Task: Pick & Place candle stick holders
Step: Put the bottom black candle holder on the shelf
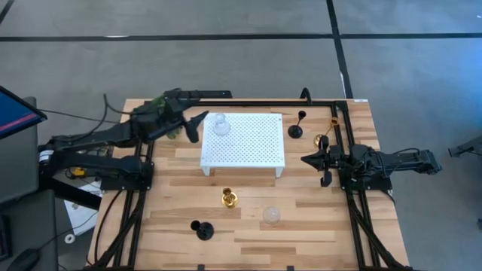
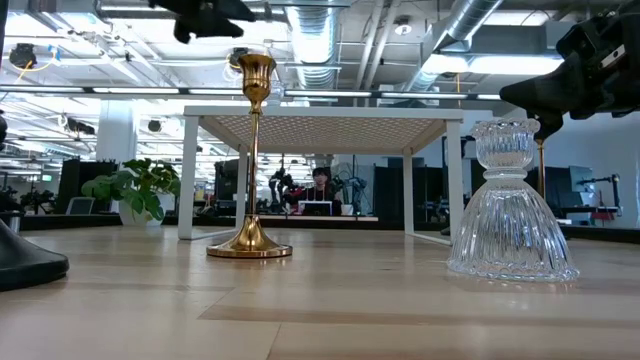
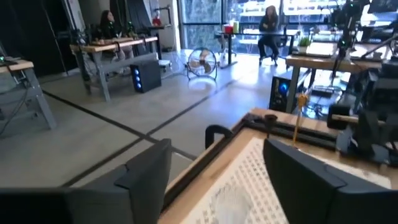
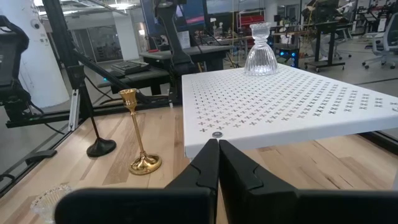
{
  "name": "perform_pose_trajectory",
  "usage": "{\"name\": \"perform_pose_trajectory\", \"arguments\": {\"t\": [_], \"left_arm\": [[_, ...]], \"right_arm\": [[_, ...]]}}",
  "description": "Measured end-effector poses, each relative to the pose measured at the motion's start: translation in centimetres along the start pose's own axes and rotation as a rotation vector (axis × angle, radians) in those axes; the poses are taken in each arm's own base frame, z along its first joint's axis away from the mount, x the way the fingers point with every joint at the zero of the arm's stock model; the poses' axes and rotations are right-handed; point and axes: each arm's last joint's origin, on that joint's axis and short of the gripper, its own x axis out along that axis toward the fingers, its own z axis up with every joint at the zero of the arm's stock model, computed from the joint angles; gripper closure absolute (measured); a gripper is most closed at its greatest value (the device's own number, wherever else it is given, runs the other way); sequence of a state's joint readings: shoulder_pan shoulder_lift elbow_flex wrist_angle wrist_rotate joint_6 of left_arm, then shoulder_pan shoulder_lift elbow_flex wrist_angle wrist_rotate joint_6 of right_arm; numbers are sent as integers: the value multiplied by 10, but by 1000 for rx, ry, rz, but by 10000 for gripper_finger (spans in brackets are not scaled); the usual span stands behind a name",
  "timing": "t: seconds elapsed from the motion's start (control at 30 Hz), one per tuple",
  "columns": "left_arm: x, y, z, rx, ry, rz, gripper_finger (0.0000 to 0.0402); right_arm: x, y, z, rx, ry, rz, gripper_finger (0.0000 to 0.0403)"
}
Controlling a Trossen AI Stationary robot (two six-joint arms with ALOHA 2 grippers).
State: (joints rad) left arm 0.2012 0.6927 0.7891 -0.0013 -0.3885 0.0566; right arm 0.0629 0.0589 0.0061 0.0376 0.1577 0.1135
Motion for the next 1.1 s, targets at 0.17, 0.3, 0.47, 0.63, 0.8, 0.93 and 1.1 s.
{"name": "perform_pose_trajectory", "arguments": {"t": [0.17,0.3,0.47,0.63,0.8,0.93,1.1], "left_arm": [[-21,1,-1,15,47,-56,214],[-34,-2,-3,-3,75,-146,265],[-41,-13,-3,-139,108,-364,318],[-46,-26,-9,-127,176,-571,358],[-53,-31,-19,-11,259,-652,392],[-58,-32,-28,92,328,-682,396],[-62,-33,-42,184,343,-700,397]], "right_arm": [[0,0,0,0,0,0,403],[0,0,0,0,-1,0,403],[0,0,0,0,0,0,403],[0,0,0,0,-1,0,403],[0,0,0,0,0,0,403],[0,0,0,0,0,0,403],[0,0,0,0,-1,0,403]]}}
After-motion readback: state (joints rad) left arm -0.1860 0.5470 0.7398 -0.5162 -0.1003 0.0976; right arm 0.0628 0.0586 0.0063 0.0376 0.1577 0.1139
